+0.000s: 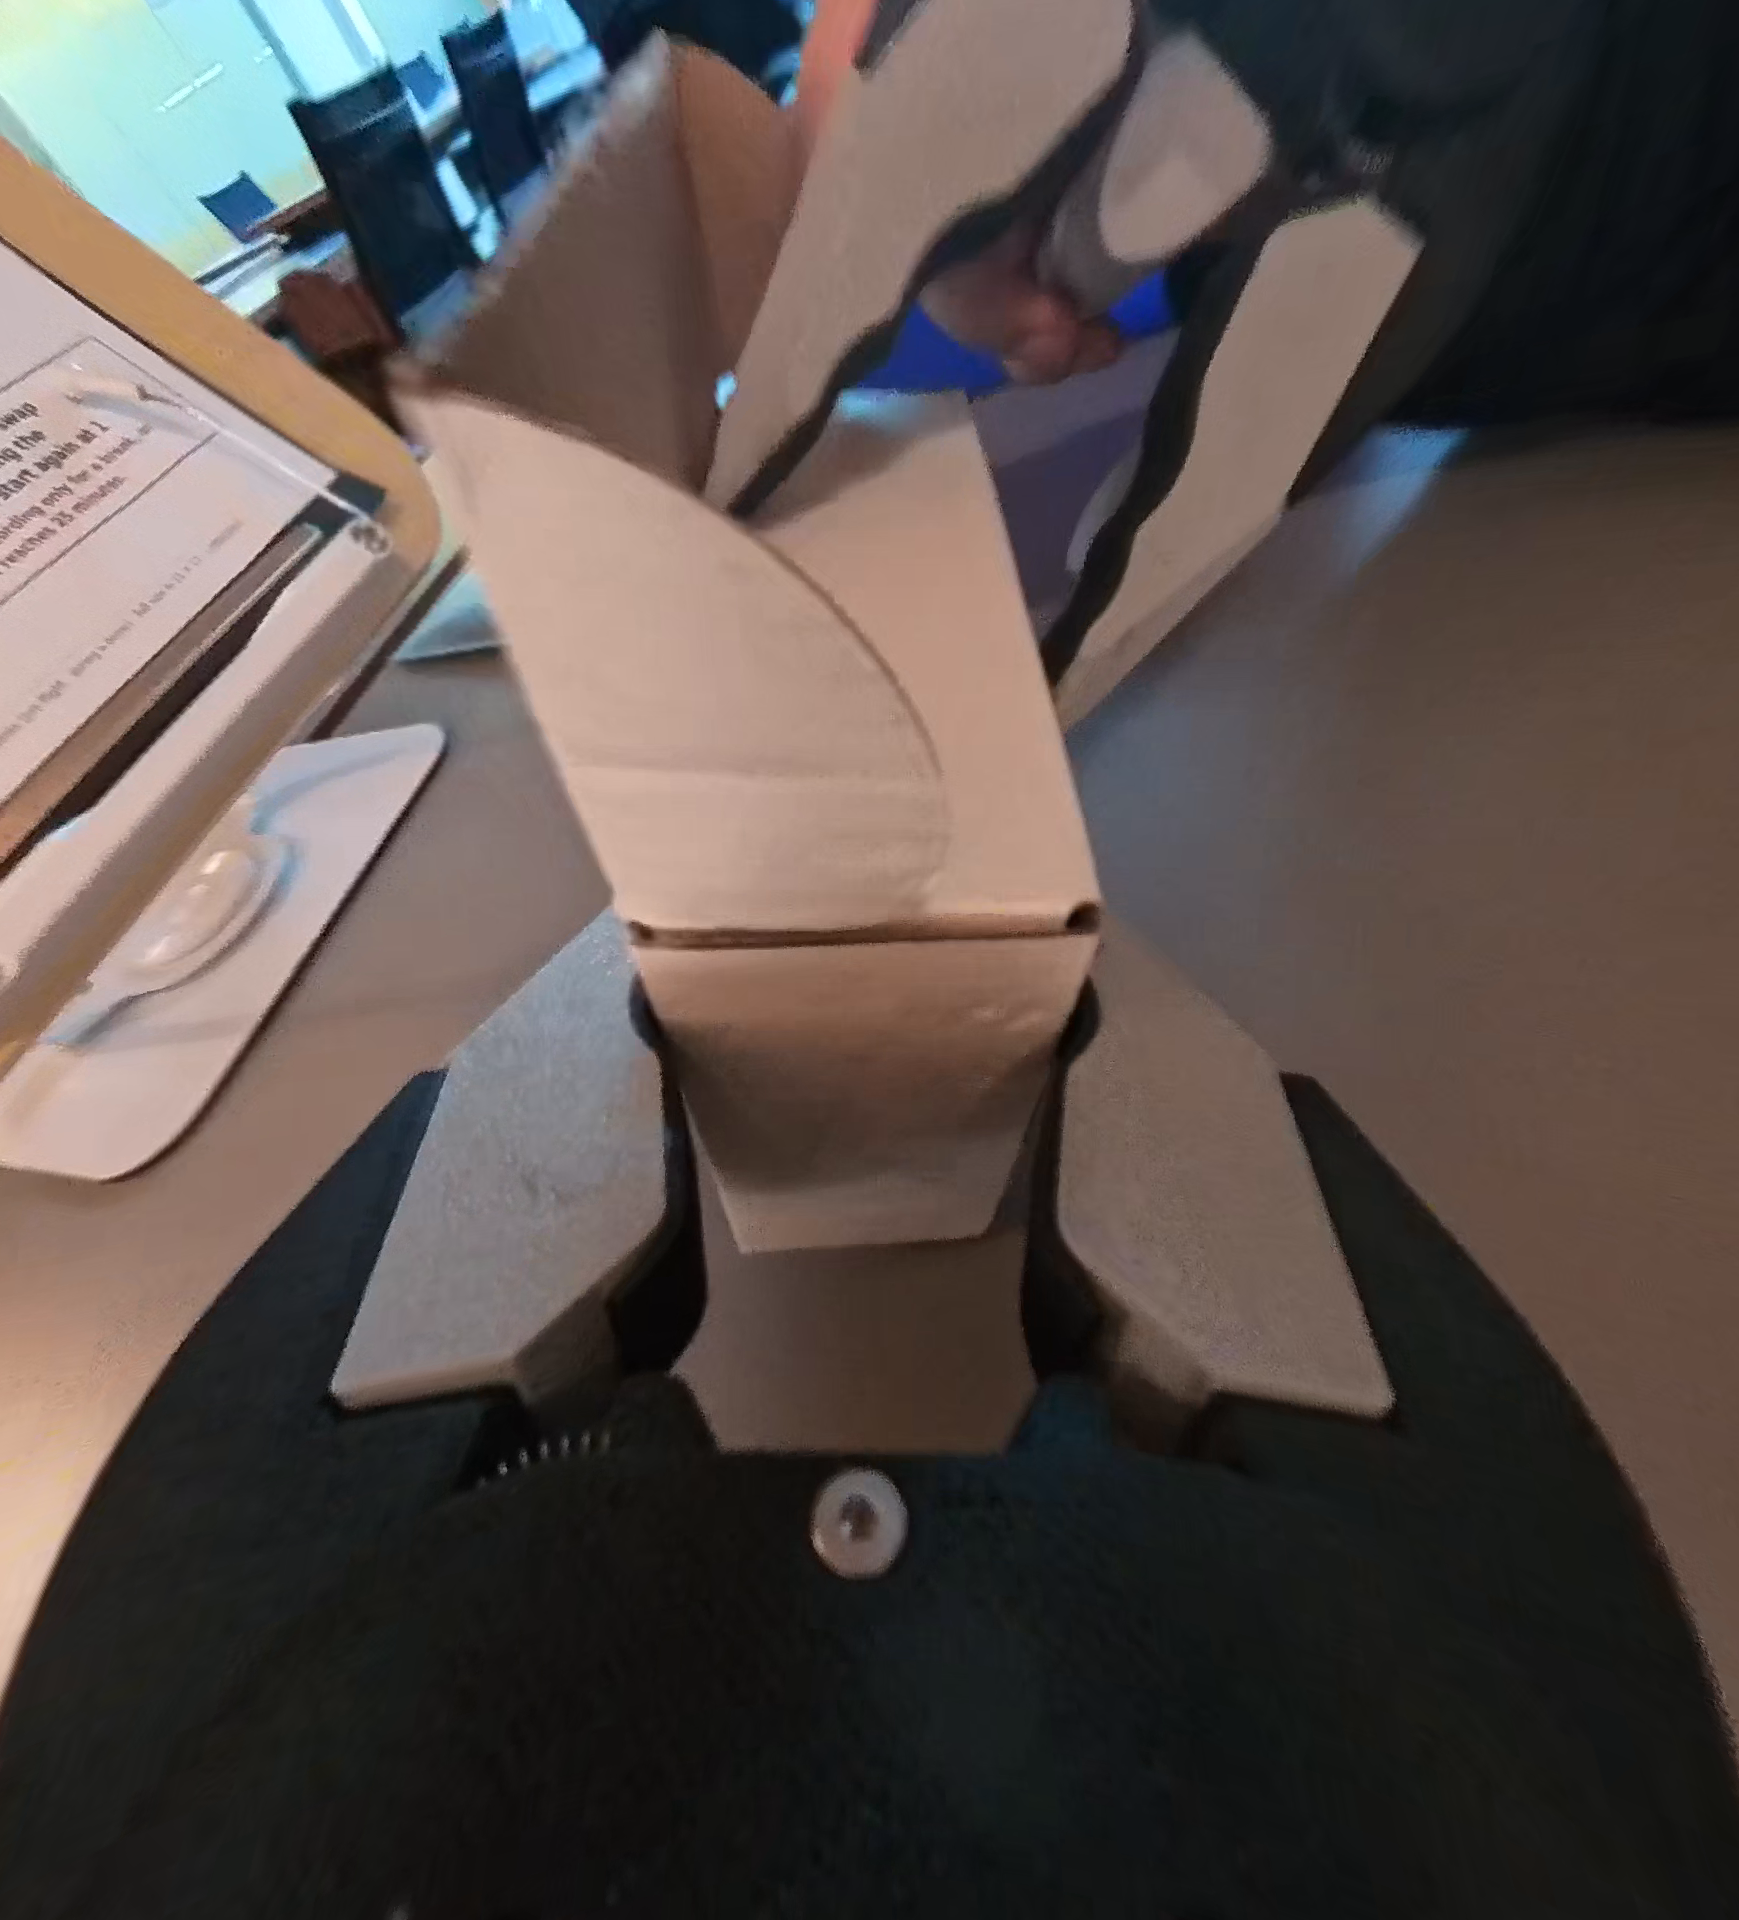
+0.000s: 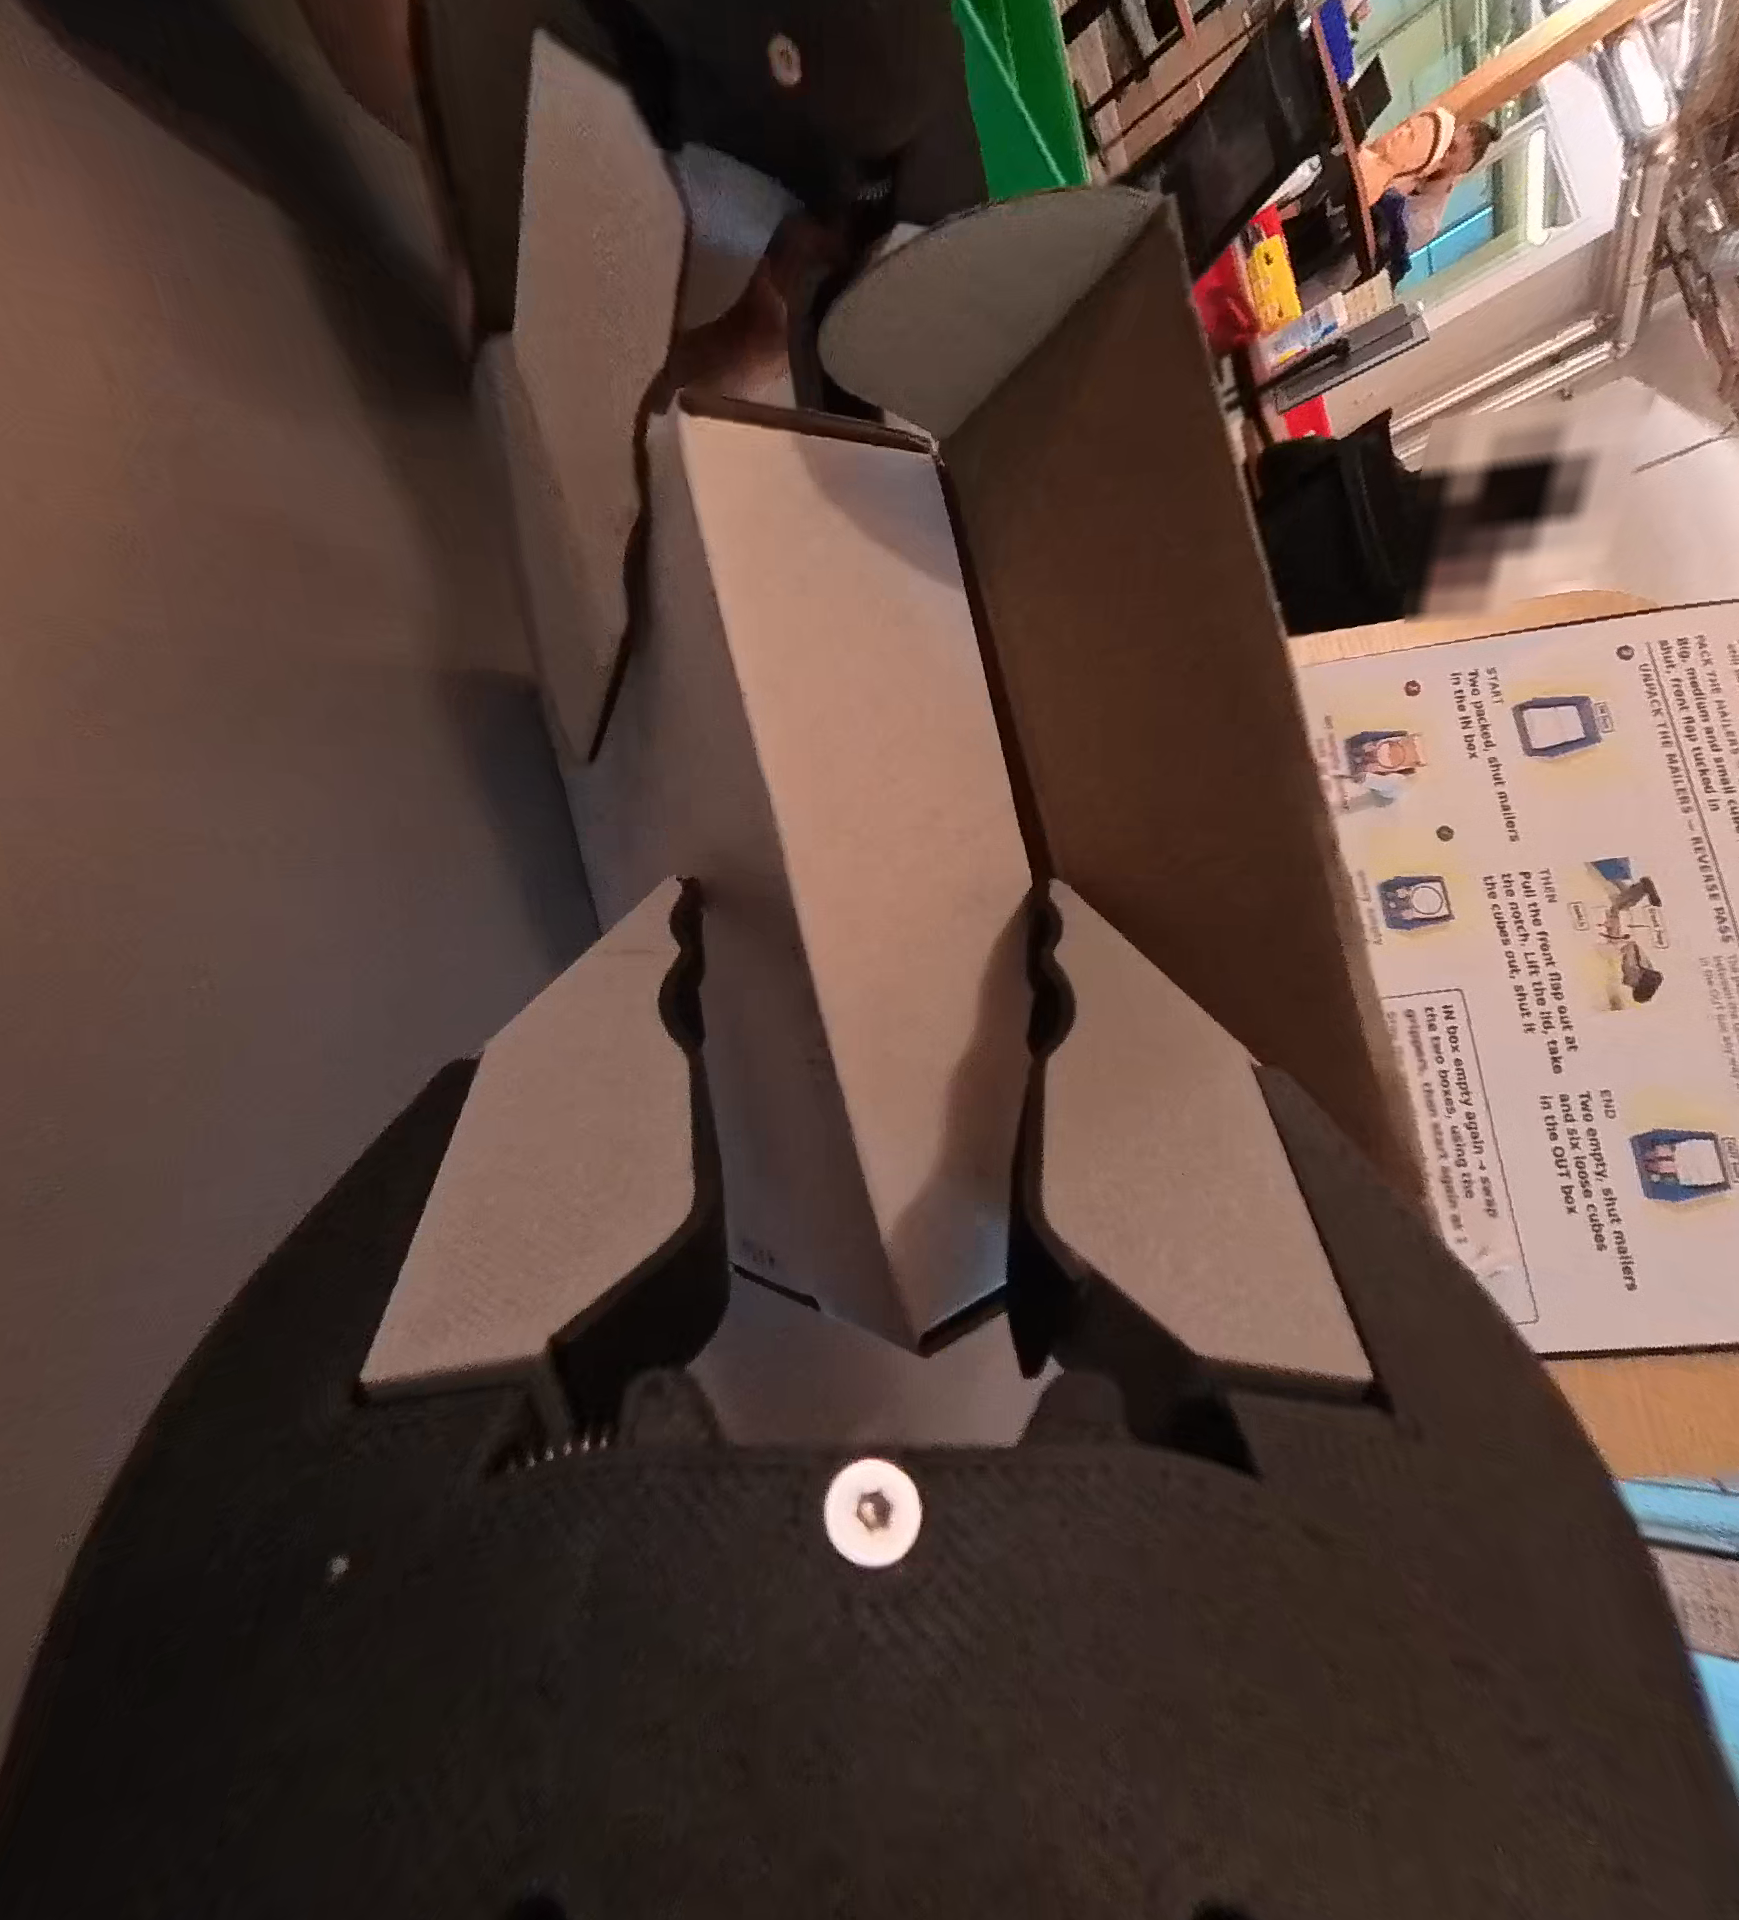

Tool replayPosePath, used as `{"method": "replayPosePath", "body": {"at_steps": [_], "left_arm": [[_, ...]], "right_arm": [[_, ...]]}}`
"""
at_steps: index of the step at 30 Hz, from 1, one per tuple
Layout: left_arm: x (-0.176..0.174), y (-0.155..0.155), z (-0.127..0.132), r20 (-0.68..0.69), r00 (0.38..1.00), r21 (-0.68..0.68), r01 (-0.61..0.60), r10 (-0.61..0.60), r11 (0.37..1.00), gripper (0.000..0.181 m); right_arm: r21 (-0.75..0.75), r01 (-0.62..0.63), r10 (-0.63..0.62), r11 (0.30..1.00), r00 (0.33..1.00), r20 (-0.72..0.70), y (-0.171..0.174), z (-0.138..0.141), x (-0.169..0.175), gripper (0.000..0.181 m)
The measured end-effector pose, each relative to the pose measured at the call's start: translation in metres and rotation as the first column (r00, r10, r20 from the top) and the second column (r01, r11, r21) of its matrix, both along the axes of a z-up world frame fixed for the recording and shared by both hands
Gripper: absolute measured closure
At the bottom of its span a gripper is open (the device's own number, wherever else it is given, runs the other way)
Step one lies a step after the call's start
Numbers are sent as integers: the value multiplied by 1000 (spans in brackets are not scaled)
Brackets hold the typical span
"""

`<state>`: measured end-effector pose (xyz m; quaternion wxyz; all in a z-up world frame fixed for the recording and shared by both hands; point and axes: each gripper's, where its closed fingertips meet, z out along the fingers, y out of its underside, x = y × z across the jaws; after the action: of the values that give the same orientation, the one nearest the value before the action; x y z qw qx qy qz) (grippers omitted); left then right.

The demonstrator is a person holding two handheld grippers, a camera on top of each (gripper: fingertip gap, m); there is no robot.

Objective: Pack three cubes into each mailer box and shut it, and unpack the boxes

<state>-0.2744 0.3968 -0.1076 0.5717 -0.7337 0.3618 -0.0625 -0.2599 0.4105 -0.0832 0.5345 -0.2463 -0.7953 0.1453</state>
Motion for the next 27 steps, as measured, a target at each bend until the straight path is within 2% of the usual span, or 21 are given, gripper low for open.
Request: {"method": "replayPosePath", "body": {"at_steps": [4, 8, 9, 10, 15, 20, 24, 25, 27], "left_arm": [[7, -11, 25, 229, 970, -19, 88, -81, 996, 109], [0, -23, 68, 436, 886, 85, 136, -159, 987, 133], [-5, -26, 77, 477, 862, 108, 135, -170, 985, 144], [-11, -26, 82, 504, 849, 120, 118, -163, 986, 146], [-25, -19, 83, 489, 868, 141, 23, -90, 990, 147], [-46, -8, 82, 527, 850, 119, -85, 10, 989, 148], [-68, -4, 83, 573, 816, 100, -168, 81, 981, 148], [-73, -3, 83, 586, 805, 95, -181, 92, 979, 148], [-83, -3, 83, 614, 782, 80, -199, 109, 977, 148]], "right_arm": [[-20, -7, 7, 1000, 1000, -3, 0, 0, 0, 120], [-22, -15, 15, 1000, 1000, -8, -1, 0, 1, 121], [-24, -18, 18, 1000, 1000, -8, -1, 0, 1, 121], [-29, -24, 24, 999, 1000, -8, -2, 0, 1, 121], [-48, -60, 60, 997, 998, -8, -8, 1, 3, 124], [-114, -123, 123, 986, 992, -6, -17, 5, 12, 128], [-287, -220, 236, 932, 971, 22, -34, 10, 29, 132], [-334, -240, 263, 911, 964, 26, -37, 12, 34, 147], [-427, -270, 324, 863, 944, 58, -42, 11, 46, 156]]}}
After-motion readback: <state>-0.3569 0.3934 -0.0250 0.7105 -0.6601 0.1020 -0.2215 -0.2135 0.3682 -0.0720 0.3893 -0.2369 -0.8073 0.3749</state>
